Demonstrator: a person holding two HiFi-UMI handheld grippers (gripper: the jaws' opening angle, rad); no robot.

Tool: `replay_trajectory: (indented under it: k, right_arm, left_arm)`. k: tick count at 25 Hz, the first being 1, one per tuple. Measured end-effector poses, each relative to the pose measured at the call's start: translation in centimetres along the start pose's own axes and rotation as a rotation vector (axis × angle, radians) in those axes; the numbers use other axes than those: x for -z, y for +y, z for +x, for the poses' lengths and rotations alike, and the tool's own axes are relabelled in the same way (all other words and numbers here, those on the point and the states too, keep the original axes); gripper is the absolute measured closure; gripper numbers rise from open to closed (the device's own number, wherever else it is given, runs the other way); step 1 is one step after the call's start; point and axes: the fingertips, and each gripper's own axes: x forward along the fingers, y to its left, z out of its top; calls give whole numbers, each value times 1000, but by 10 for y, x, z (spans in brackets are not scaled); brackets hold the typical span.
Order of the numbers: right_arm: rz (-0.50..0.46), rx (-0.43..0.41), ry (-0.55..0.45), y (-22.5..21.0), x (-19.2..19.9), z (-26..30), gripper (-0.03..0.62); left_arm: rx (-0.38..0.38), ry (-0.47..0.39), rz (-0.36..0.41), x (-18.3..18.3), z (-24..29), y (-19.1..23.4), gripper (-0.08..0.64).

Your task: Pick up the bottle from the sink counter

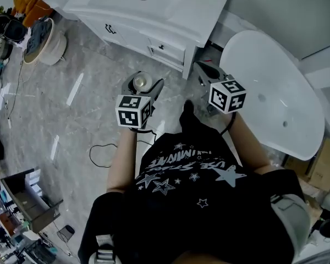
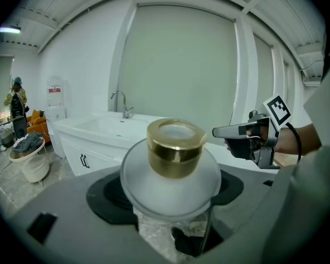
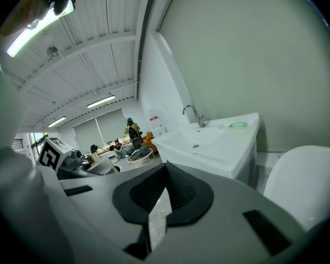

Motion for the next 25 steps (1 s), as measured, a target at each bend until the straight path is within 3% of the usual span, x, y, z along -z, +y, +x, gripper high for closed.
replay_trajectory:
  k: [14,25]
  right_arm:
    - [-28,16,-15,57,30,-47,586]
    - [-53,-5,3,79,50,-55,586]
  left_arm:
    - [10,-27,23,33,-68,-24,201]
    - [8,-59,34,42,-90,-38,202]
